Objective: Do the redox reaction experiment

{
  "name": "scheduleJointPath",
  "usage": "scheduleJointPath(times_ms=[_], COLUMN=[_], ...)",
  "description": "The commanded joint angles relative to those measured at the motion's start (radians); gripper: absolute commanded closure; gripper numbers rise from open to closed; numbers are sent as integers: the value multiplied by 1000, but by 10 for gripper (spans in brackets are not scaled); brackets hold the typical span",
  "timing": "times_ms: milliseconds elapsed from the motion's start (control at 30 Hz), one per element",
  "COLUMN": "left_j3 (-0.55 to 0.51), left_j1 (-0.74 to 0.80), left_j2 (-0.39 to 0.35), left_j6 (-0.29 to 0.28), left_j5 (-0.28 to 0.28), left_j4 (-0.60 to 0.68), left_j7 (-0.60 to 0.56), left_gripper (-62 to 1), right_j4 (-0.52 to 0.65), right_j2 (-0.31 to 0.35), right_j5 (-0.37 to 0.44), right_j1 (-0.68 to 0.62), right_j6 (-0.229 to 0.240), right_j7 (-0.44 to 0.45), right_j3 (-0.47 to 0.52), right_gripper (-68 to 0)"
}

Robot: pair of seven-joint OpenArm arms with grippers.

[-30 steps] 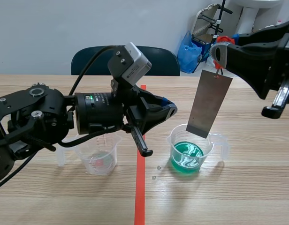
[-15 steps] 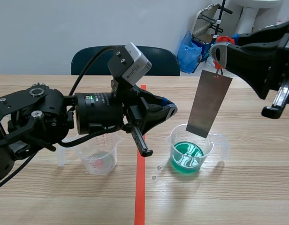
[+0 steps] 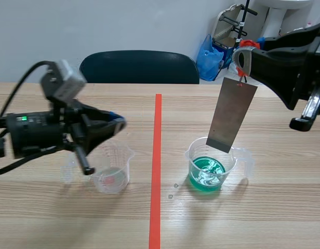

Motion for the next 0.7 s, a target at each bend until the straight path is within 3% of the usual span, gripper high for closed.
scheduleJointPath(times_ms=[0, 200, 367, 500, 667], left_j3=[-58, -315, -534, -686, -865], left_j1=[71, 398, 723, 979, 1220], left_j2=[-48, -173, -180, -143, -33], left_j6=[-5, -7, -6, -6, 1], left_j5=[-9, -8, 13, 106, 230], left_j4=[29, 61, 61, 60, 60], left_j7=[-31, -199, -367, -556, -757], left_gripper=[-27, -27, -27, -27, -28], right_j4=[16, 16, 16, 16, 16], right_j2=[2, 2, 2, 2, 2], right_j5=[15, 15, 15, 15, 15], right_j1=[12, 12, 12, 12, 12], right_j6=[-6, -6, -6, -6, -6], right_j7=[19, 19, 19, 19, 19], right_j3=[14, 14, 14, 14, 14], right_gripper=[-6, -6, -6, -6, -6])
